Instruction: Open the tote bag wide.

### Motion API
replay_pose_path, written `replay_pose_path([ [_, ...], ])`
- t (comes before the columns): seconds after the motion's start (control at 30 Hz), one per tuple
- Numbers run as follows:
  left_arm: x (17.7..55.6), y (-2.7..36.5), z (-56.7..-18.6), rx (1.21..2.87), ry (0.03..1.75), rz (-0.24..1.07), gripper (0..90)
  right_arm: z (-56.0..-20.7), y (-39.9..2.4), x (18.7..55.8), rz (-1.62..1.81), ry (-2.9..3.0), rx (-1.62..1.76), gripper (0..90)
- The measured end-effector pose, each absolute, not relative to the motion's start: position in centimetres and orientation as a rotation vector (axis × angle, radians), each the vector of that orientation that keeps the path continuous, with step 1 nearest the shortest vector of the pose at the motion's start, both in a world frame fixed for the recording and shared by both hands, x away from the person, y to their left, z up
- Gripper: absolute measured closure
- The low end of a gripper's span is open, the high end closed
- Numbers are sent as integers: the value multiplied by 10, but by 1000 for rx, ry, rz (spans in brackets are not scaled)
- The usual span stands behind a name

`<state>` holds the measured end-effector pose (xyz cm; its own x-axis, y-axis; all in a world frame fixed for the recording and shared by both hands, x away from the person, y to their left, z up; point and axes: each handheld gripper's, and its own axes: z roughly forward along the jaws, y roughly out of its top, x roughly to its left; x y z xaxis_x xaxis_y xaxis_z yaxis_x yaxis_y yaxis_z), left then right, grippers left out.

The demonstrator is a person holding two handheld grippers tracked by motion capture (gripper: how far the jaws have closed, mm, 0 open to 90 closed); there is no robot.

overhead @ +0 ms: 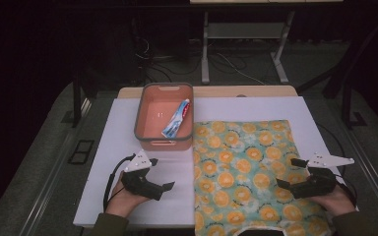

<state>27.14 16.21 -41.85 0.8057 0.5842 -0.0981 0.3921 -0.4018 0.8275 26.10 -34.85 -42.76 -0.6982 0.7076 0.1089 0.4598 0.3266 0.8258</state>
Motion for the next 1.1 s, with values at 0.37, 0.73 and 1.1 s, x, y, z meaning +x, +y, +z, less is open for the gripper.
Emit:
replay_pose_path([
  [0.37,270,154,-418,2040,714,268,64,-426,-348,260,1308,2313,1048,31],
  [0.73,275,137,-422,2049,727,268,154,-428,-348,262,1298,2317,1043,31],
  [1.1,283,107,-430,2085,710,228,210,-429,-345,263,1276,2328,1039,31],
])
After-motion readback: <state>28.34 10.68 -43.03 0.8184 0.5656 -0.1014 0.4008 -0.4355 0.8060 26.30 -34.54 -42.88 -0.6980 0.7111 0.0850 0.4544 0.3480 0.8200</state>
